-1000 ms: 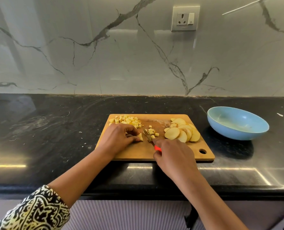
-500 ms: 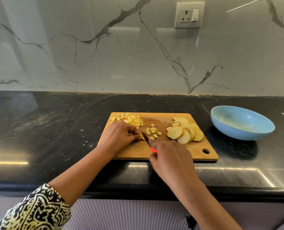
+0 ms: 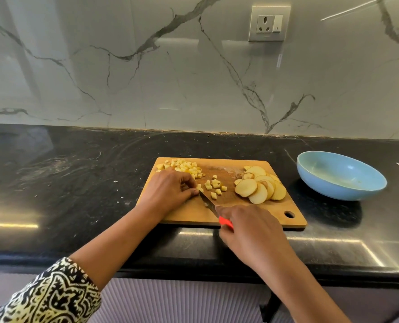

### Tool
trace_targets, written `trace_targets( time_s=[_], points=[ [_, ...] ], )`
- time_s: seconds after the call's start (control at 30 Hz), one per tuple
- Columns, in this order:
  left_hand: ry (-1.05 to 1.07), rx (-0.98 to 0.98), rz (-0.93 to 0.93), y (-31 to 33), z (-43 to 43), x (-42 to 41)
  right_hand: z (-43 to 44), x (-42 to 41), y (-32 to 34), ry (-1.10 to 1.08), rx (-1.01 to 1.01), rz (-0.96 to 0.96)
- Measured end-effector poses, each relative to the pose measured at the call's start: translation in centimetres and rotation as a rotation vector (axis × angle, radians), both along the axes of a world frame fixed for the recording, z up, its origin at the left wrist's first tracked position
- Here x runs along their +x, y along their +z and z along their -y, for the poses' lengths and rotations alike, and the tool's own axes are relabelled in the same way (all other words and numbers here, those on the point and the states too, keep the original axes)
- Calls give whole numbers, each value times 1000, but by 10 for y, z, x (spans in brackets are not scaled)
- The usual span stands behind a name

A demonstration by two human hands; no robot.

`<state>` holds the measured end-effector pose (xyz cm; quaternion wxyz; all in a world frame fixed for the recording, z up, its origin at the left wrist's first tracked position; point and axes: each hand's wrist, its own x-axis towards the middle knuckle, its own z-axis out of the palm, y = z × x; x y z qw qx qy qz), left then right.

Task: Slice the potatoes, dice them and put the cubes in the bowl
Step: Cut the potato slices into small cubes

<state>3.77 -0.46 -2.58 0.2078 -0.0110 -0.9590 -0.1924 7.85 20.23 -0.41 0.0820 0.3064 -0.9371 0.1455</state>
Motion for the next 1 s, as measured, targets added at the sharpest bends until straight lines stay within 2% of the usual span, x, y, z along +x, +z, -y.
trace_targets(
  time_s=[0.23,0.47,0.6,0.7,1.0],
  points=[
    [129,-142,-102,0,2,-1,25,-28,-1,-82,-28,-23],
    [129,-73,-71,0,7,-3,12,-25,-9,-50,-36,-52],
    [2,-31,-174,0,7,-1,17,-21,-11,-45,2,-124],
    [-109,-97,-149,0,-2,-1,24,-18,-12,-36,53,-151],
    [-105,-130,-101,-3,-4,-8,8,-7,-9,-3,32,-81]
  ],
)
